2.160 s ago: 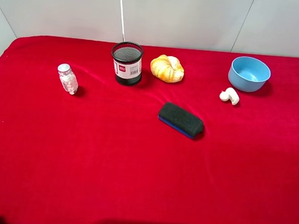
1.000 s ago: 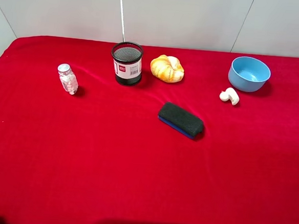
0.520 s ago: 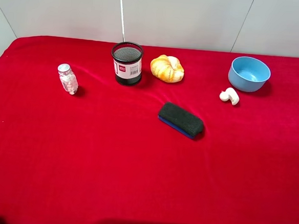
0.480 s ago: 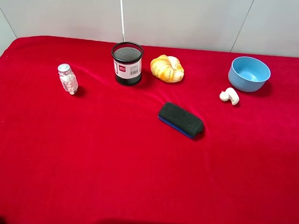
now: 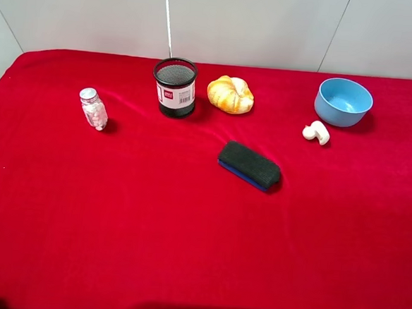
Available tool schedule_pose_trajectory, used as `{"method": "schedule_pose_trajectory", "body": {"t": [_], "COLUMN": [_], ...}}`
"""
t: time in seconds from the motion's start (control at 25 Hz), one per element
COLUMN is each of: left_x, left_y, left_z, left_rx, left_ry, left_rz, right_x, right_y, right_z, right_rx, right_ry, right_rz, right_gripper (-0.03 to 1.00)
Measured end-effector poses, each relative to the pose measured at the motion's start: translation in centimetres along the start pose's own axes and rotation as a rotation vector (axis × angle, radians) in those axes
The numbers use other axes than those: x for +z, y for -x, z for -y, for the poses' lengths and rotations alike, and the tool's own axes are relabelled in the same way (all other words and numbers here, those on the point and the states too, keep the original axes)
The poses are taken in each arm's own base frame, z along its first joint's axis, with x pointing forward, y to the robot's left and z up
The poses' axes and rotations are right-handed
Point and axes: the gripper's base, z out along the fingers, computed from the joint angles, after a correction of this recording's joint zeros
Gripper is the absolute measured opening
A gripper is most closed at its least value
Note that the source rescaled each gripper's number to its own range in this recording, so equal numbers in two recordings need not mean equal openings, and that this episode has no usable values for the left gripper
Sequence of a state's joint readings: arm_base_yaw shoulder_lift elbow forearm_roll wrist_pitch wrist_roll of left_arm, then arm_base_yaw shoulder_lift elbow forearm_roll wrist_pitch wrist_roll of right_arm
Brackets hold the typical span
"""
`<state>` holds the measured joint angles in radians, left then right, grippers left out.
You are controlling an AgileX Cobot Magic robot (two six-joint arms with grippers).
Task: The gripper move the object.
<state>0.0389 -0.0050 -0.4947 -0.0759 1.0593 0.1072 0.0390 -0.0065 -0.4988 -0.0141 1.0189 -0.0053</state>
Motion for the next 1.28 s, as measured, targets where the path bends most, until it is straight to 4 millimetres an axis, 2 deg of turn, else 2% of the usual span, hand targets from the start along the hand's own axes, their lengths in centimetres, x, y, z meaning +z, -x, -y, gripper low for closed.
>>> {"method": "schedule_pose_trajectory", "body": {"t": [1.28], "left_x": [0.0], "left_y": [0.0], "left_z": [0.0], "left_rx": [0.0], "left_ry": [0.0], "left_rz": [0.0], "right_x": [0.0], "right_y": [0.0], "right_z": [0.02], "right_rx": [0.0], "right_ry": [-0.006], "right_rz": [0.0], "right_gripper": [1.0]}}
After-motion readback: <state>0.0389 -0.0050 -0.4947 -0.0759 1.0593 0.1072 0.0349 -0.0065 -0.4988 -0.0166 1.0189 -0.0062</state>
